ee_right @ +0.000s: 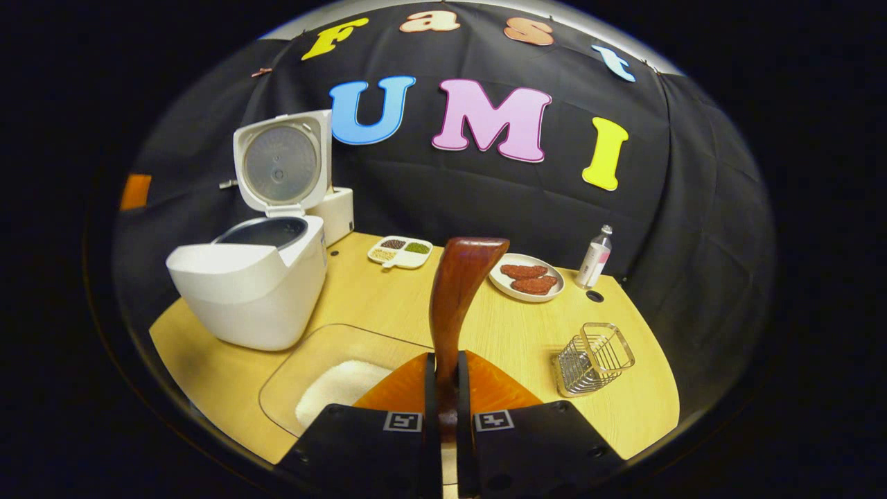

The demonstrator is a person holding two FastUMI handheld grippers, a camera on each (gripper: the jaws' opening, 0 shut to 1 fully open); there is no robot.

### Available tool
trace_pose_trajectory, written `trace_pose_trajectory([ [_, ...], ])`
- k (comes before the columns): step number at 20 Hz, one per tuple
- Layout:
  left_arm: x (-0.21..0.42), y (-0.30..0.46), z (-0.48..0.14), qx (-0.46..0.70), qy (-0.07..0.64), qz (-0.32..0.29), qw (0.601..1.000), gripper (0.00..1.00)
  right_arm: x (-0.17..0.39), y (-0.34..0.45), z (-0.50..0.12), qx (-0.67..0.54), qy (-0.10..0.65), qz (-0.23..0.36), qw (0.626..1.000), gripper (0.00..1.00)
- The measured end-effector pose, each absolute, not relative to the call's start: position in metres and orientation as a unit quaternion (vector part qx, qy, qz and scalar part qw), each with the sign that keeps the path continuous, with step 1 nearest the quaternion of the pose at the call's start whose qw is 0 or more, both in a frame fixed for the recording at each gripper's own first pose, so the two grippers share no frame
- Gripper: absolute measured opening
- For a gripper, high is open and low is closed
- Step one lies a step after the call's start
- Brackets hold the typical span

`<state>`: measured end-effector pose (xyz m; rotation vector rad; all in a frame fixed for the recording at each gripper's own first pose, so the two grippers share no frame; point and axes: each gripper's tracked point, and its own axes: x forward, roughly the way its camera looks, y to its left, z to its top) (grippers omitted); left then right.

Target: Close the left gripper, press the button to open the rice cooker; take a wooden spoon from the chopstick holder with the right hand, scoop a spoonful of rice and pour it into the rice cooker, then put the wooden spoon back into the chopstick holder.

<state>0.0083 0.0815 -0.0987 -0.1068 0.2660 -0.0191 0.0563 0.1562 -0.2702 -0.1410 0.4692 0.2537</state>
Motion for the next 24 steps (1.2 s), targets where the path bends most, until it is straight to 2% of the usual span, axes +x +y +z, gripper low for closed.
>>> trace_pose_trajectory([
  [5, 0.008, 0.09, -0.103, -0.057, 0.135, -0.012, 0.989, 0.96, 0.056, 0.166, -0.301, -0.054, 0.268, 0.095, 0.957, 0.13],
  [10, 0.008, 0.101, -0.105, -0.063, 0.136, -0.007, 0.989, 0.96, 0.05, 0.212, -0.307, 0.108, 0.317, 0.102, 0.937, 0.13],
  [13, 0.008, 0.107, -0.107, -0.069, 0.137, -0.003, 0.988, 0.96, 0.05, 0.216, -0.307, 0.176, 0.333, 0.086, 0.922, 0.13],
  [17, 0.005, 0.111, -0.104, -0.073, 0.13, 0.003, 0.989, 0.96, 0.048, 0.205, -0.306, 0.302, 0.352, 0.068, 0.884, 0.13],
  [19, 0.003, 0.109, -0.102, -0.074, 0.126, 0.001, 0.989, 0.99, 0.046, 0.194, -0.302, 0.351, 0.35, 0.054, 0.867, 0.13],
  [24, -0.004, 0.11, -0.099, -0.074, 0.12, 0.005, 0.99, 0.96, 0.049, 0.161, -0.272, 0.442, 0.314, 0.037, 0.84, 0.13],
])
